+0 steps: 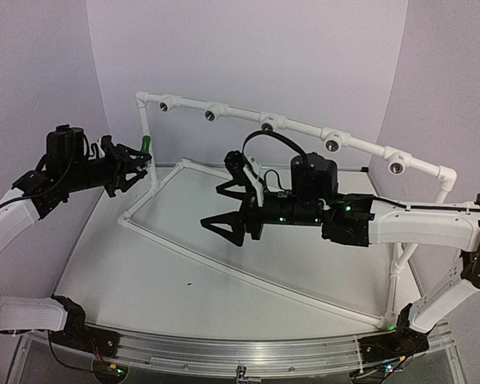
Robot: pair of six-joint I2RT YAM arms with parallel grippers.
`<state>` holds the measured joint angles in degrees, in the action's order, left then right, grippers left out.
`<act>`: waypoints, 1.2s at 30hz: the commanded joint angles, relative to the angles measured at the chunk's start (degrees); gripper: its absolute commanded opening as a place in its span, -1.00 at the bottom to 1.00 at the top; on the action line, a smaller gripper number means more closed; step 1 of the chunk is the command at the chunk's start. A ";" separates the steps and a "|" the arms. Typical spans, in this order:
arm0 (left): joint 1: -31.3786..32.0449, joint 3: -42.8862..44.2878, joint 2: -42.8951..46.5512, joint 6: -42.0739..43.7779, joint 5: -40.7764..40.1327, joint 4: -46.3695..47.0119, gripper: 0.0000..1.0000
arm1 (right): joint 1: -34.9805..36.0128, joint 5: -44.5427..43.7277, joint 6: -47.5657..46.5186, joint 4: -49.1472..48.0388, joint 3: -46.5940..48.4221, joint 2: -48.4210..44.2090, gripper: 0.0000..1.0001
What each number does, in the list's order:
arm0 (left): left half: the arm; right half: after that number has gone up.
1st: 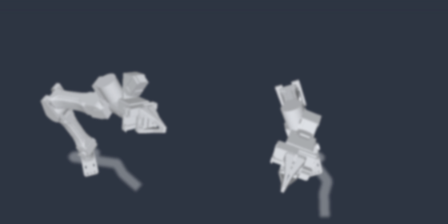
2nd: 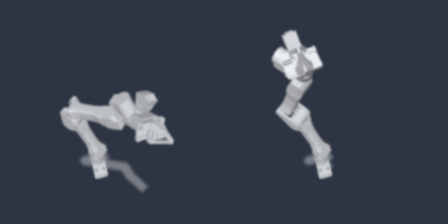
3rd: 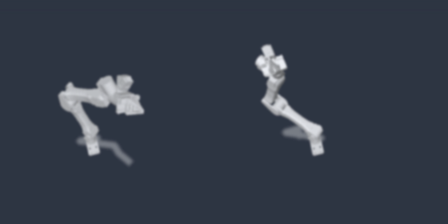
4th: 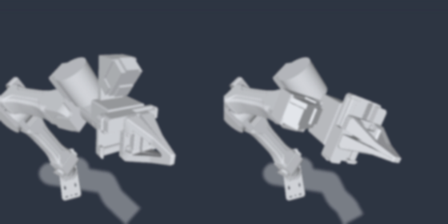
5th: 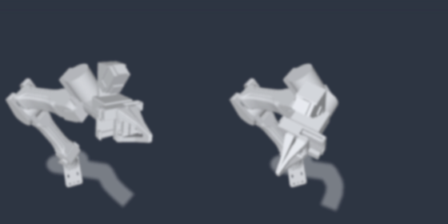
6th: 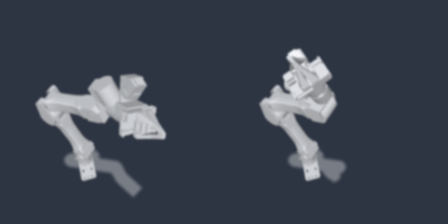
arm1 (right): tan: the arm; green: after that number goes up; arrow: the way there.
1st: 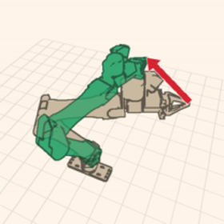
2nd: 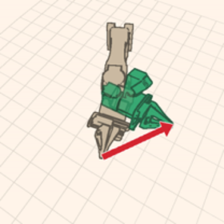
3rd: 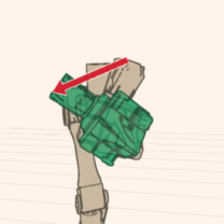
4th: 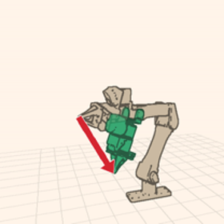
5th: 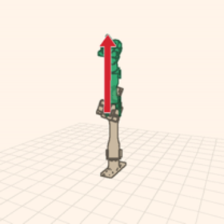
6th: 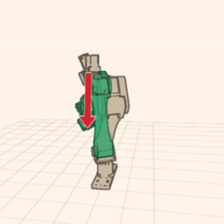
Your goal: Install the water faucets
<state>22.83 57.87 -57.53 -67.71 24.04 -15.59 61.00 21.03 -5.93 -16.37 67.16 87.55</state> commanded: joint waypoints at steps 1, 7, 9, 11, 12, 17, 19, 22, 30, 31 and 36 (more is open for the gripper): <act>0.47 -2.82 3.43 -7.44 6.90 14.74 -0.92 | 1.44 -4.15 1.54 -10.14 4.92 5.61 0.86; 1.01 -1.57 3.66 -12.41 15.57 21.87 -0.96 | 2.35 -6.84 -0.06 -11.39 11.54 10.88 0.85; 1.13 -1.06 4.02 -13.38 18.37 21.77 -0.99 | 2.72 -7.63 -0.88 -11.89 12.97 12.08 0.86; 1.24 -1.41 4.82 -14.47 20.24 21.61 -1.00 | 2.93 -9.22 -1.13 -12.34 14.28 13.08 0.85; 1.25 -1.84 5.41 -15.24 21.05 21.81 -1.00 | 2.93 -10.10 -1.13 -12.42 14.80 13.57 0.85; 1.25 -4.44 7.82 -18.73 22.57 24.18 -1.00 | 2.93 -12.73 -1.09 -12.46 17.33 15.92 0.81; 1.27 -4.85 7.95 -19.82 23.31 25.56 -1.00 | 2.91 -13.02 -1.10 -12.45 18.06 16.82 0.79; 1.34 -4.53 7.26 -21.20 24.96 27.01 -1.00 | 2.95 -13.56 -1.77 -12.59 19.31 18.26 0.78; 1.88 -4.62 6.51 -23.42 27.64 27.83 -1.00 | 2.90 -17.41 -3.84 -14.14 22.96 21.23 0.66; 1.95 -4.59 6.46 -23.49 27.97 27.61 -1.00 | 2.90 -17.97 -4.22 -14.27 23.34 21.54 0.66; 2.13 -6.55 6.63 -24.42 28.84 27.90 -1.00 | 2.95 -17.76 -4.32 -14.96 25.29 23.22 0.60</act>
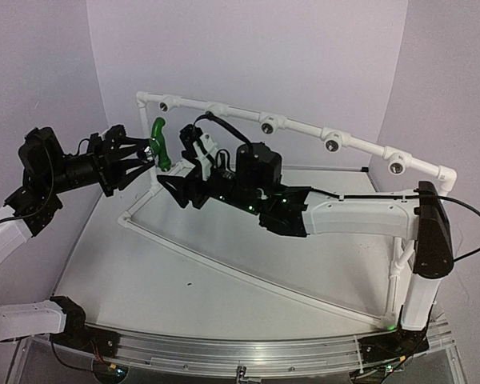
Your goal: Install the water faucets
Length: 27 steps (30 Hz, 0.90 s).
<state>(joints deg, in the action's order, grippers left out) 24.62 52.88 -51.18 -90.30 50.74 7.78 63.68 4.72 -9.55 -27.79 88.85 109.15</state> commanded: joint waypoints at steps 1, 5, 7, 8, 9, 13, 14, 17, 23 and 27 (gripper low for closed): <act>0.41 -2.06 0.33 -2.25 2.12 5.24 -1.00 | 0.25 -1.37 -0.65 -3.71 4.00 2.02 0.57; 0.52 -2.86 0.26 -2.62 2.28 5.52 -1.00 | 0.26 -0.58 -0.85 -4.25 4.99 3.10 0.43; 0.56 -2.98 0.06 -2.59 2.31 5.88 -1.00 | 0.24 -0.26 -1.13 -4.28 5.23 3.30 0.29; 0.60 -3.08 -0.08 -2.61 2.38 6.10 -0.99 | 0.23 -0.18 -1.34 -4.30 5.15 3.34 0.20; 0.61 -3.13 -0.10 -2.60 2.31 6.12 -0.99 | 0.24 -0.12 -1.58 -4.35 5.16 3.35 0.13; 0.61 -3.24 -0.20 -2.52 2.23 6.62 -1.00 | 0.29 0.83 -1.97 -4.34 4.54 3.19 -0.17; 0.62 -3.25 -0.25 -2.50 2.25 6.77 -1.00 | 0.26 1.19 -1.97 -4.31 4.34 3.16 -0.25; 0.61 -3.34 -0.16 -2.07 1.92 6.83 -1.00 | 0.24 2.04 -1.97 -4.30 3.91 2.89 -0.53; 0.63 1.56 1.51 9.66 -2.03 -12.57 -0.14 | 0.25 0.97 -3.42 -3.24 1.44 0.13 -1.00; 0.61 9.85 1.60 21.32 -5.62 -28.62 0.61 | 0.23 -0.18 -7.20 2.08 -3.46 -5.93 -1.00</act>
<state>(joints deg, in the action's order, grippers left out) 25.26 53.41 -51.16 -81.38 49.53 -3.66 63.90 5.54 -11.61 -30.27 89.43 110.94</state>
